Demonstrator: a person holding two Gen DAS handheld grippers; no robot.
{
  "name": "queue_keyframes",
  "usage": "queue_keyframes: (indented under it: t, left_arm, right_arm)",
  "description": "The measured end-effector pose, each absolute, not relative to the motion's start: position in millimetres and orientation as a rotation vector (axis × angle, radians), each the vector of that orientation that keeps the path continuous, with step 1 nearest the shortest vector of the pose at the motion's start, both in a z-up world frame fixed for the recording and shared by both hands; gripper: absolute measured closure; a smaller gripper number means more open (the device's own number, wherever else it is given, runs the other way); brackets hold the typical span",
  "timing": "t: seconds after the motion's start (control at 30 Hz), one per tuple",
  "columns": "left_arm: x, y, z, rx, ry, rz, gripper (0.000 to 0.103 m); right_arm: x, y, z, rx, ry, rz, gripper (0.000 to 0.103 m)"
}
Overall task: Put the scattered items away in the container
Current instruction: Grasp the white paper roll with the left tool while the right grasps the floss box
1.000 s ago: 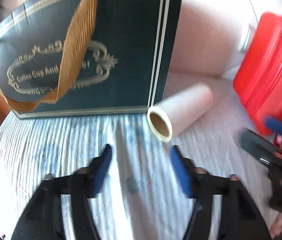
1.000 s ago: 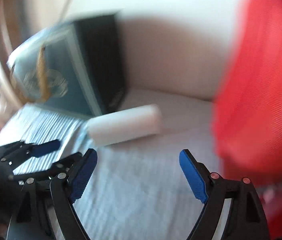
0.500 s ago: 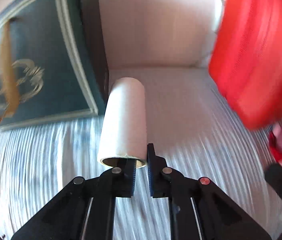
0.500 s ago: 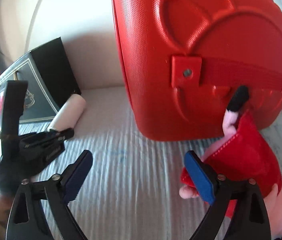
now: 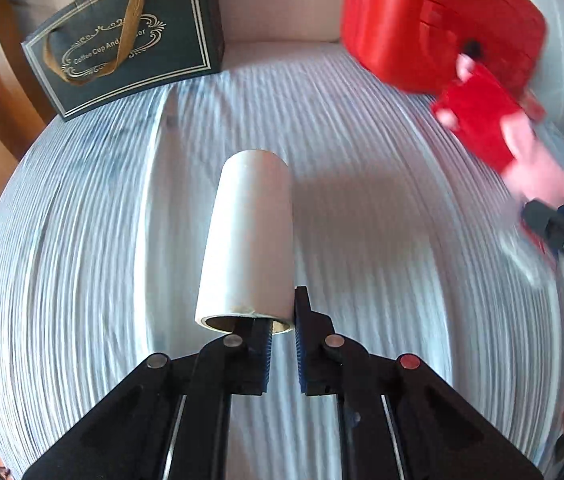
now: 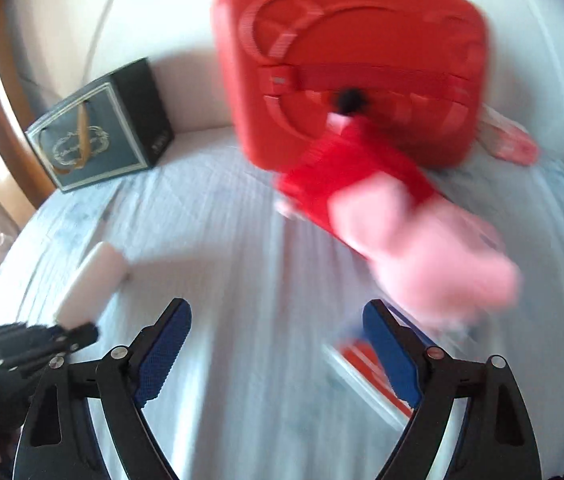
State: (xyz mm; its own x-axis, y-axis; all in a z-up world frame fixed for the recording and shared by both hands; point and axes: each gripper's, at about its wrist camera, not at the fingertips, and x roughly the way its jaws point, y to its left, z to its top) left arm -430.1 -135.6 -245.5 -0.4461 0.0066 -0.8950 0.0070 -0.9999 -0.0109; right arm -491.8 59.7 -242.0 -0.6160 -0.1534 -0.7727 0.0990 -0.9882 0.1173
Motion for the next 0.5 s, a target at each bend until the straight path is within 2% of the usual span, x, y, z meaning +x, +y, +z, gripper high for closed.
queue_keyframes:
  t: [0.23, 0.3, 0.37, 0.4, 0.43, 0.47, 0.5]
  left_arm:
    - [-414.4, -123.6, -253.2, 1.684, 0.058, -2.666, 0.091]
    - [-408.3, -119.5, -251.2, 1.711, 0.068, -2.673, 0.090]
    - [-403.5, -122.0, -240.3, 1.702, 0.037, -2.700, 0.084]
    - [-400.4, -120.8, -237.2, 1.704, 0.019, -2.718, 0.075]
    - [-397.1, -120.0, -233.9, 1.708, 0.012, -2.731, 0.071]
    - [-393.8, -119.8, -229.1, 1.703, 0.013, -2.743, 0.065]
    - [-389.6, -120.8, -222.8, 1.686, 0.017, -2.750, 0.063]
  right_arm:
    - [-476.7, 115.9, -270.9, 1.358, -0.110, -2.716, 0.010]
    - [-481.1, 120.5, -275.4, 1.343, -0.113, -2.712, 0.004]
    - [-485.9, 122.6, -282.7, 1.385, -0.127, -2.641, 0.003]
    - [-488.2, 118.0, -286.7, 1.413, -0.138, -2.590, 0.007]
    - [-487.6, 112.3, -289.6, 1.426, -0.142, -2.548, 0.012]
    - [-482.9, 103.8, -289.2, 1.414, -0.136, -2.498, 0.022]
    - [-477.4, 95.1, -288.4, 1.396, -0.118, -2.456, 0.023]
